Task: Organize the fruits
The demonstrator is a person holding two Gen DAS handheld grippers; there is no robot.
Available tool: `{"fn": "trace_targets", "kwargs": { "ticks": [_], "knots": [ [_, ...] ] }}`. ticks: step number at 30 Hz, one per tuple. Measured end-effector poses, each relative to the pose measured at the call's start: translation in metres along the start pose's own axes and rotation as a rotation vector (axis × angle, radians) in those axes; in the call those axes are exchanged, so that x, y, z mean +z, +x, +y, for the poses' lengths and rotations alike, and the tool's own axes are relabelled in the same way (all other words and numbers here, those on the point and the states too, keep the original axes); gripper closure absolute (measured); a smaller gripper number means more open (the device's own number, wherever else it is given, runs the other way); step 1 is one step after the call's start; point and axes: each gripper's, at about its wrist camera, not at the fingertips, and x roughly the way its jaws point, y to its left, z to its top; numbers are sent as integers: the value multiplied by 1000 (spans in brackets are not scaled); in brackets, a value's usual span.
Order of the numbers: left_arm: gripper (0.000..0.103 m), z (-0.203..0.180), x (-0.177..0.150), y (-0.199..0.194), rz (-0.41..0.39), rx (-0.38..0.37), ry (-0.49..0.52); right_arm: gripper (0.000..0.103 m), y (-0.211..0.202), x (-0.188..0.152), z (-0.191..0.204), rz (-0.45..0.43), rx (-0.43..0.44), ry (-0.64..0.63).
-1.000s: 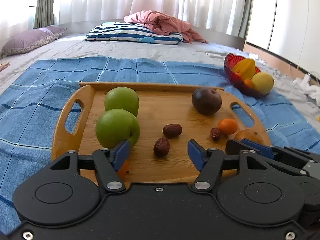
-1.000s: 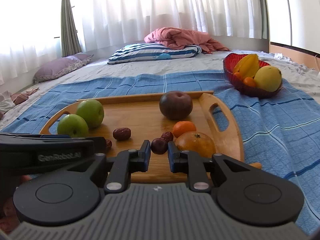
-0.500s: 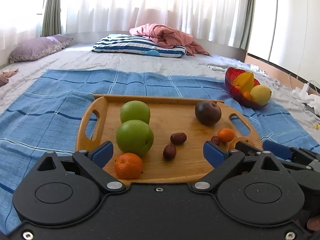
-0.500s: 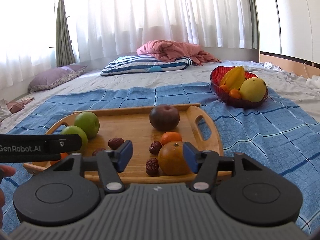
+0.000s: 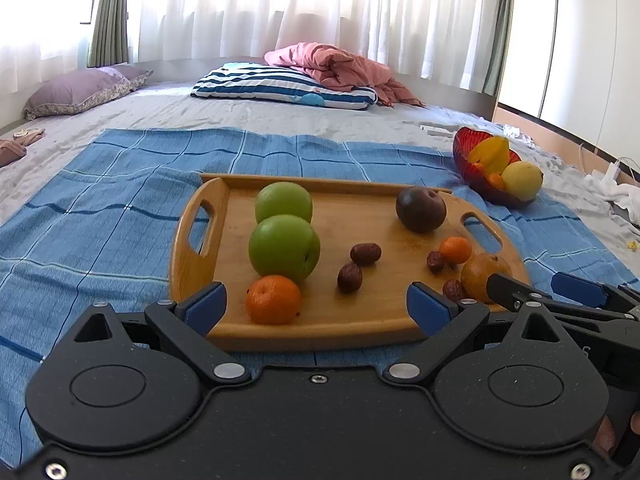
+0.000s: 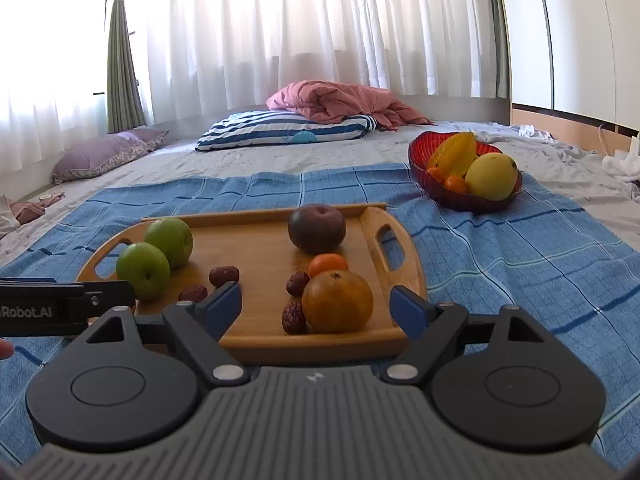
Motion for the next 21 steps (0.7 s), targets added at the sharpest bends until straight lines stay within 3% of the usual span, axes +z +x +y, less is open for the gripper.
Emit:
{"fn": "trace_targets", "kwargs": {
  "ticks": [21],
  "knots": [
    [6,7,-26,-10,32,11,4,9,-12,-17,-2,43,25,-15]
  ]
}}
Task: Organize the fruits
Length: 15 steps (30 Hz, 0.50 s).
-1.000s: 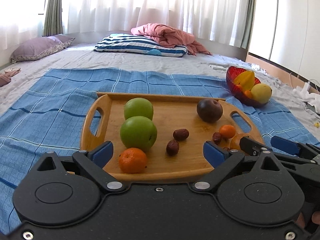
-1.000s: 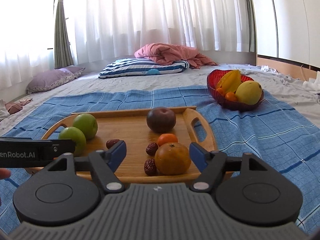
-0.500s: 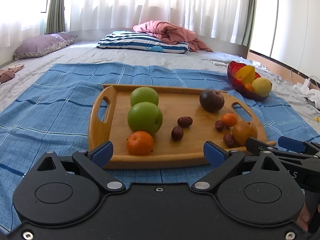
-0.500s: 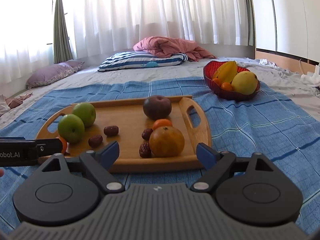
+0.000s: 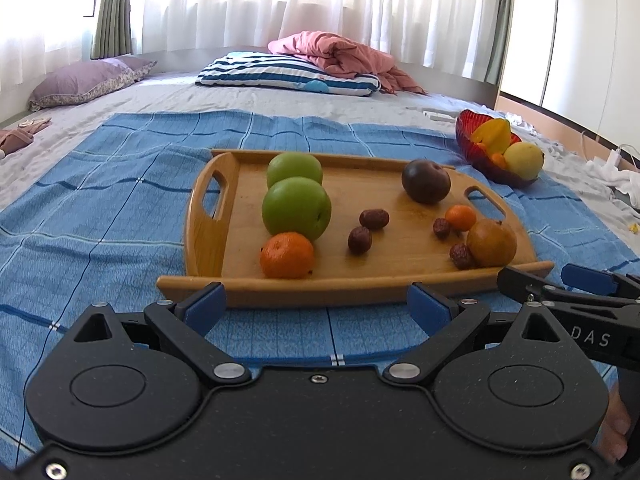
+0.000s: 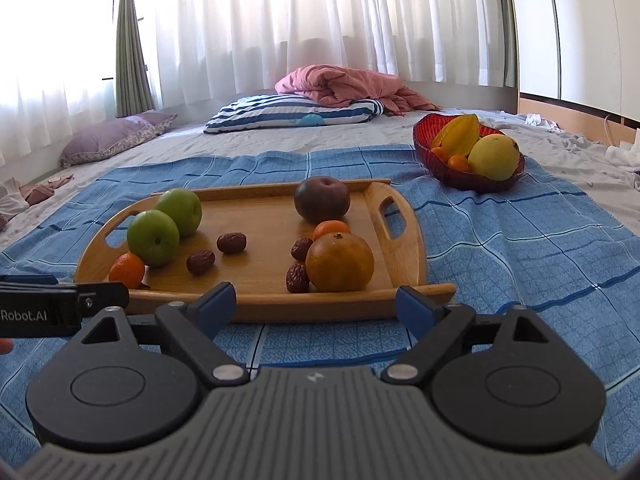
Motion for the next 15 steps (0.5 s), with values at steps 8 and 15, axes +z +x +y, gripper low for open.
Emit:
{"fn": "trace_targets", "kwargs": {
  "ticks": [8,15],
  "knots": [
    [6,1,-13,-2,21,3,-6,7,-4,-9,0,19,4,1],
    [6,2,-26,-1,44,15,1,5,-5,-17,0,35,5,-3]
  ]
}}
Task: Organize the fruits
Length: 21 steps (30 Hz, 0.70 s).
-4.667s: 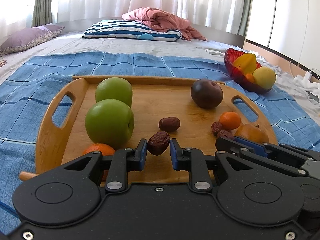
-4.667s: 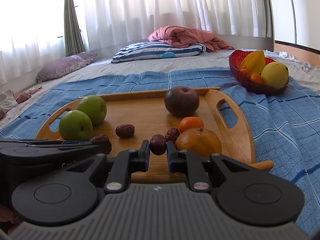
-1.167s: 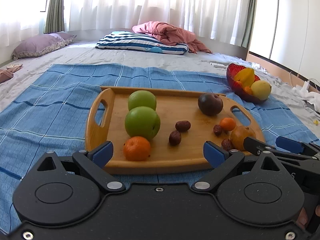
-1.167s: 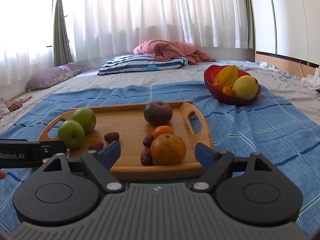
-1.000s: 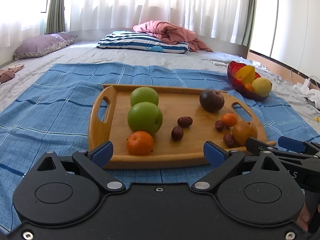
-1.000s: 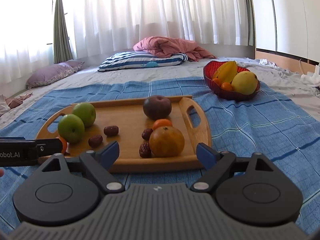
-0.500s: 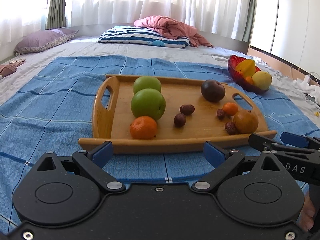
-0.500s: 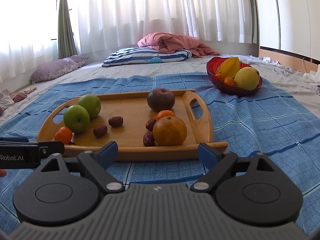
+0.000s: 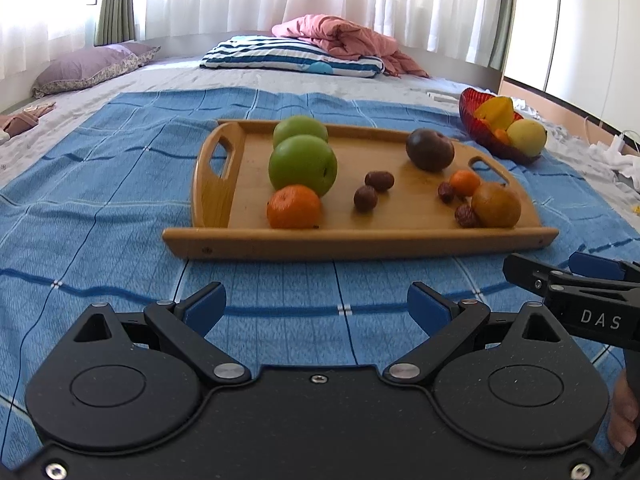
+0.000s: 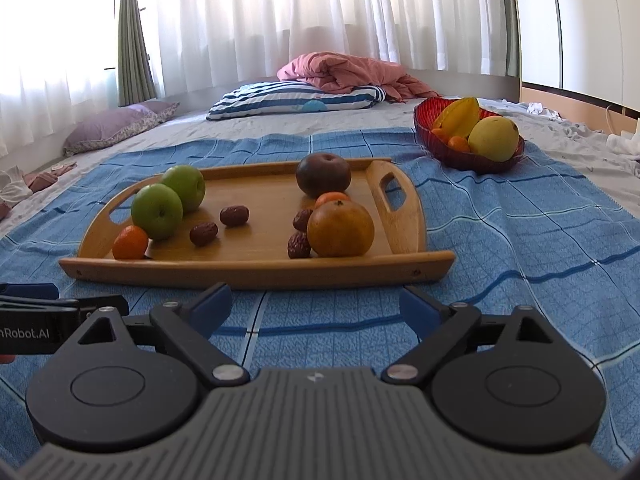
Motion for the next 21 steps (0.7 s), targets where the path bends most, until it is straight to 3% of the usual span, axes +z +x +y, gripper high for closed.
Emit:
{"fn": "trace_targets", "kwargs": {
  "ticks": [21],
  "knots": [
    [0,0,-18,13,16,55,18,0,17,-18,1,91,-3,-24]
  ]
}}
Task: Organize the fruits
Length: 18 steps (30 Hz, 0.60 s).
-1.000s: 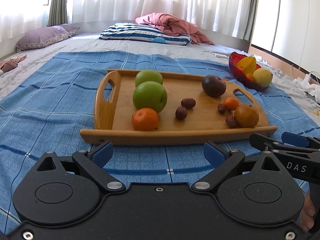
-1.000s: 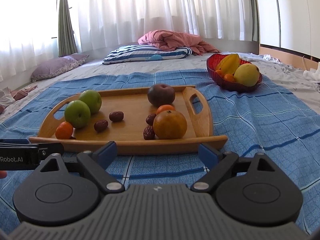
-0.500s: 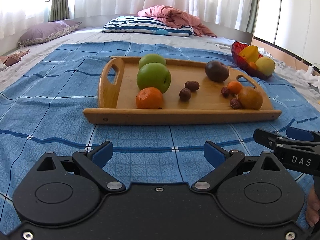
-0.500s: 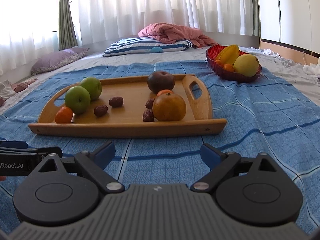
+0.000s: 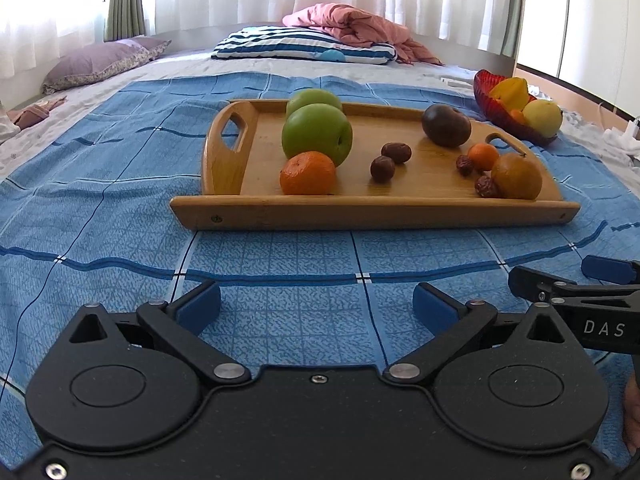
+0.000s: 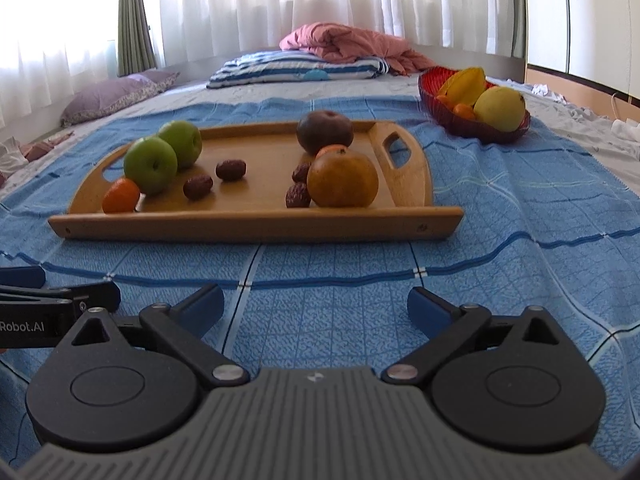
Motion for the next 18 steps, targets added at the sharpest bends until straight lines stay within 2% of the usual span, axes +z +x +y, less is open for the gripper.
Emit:
{"fn": "trace_targets", "kwargs": {
  "ticks": [8,18],
  "knots": [
    [0,-8,-7,6,-23,48,34,0,5,-5,8,11,-25,-46],
    [0,-4,-11,4,-43,36,19,0,4,-8,9,-12,-32,-48]
  ]
}}
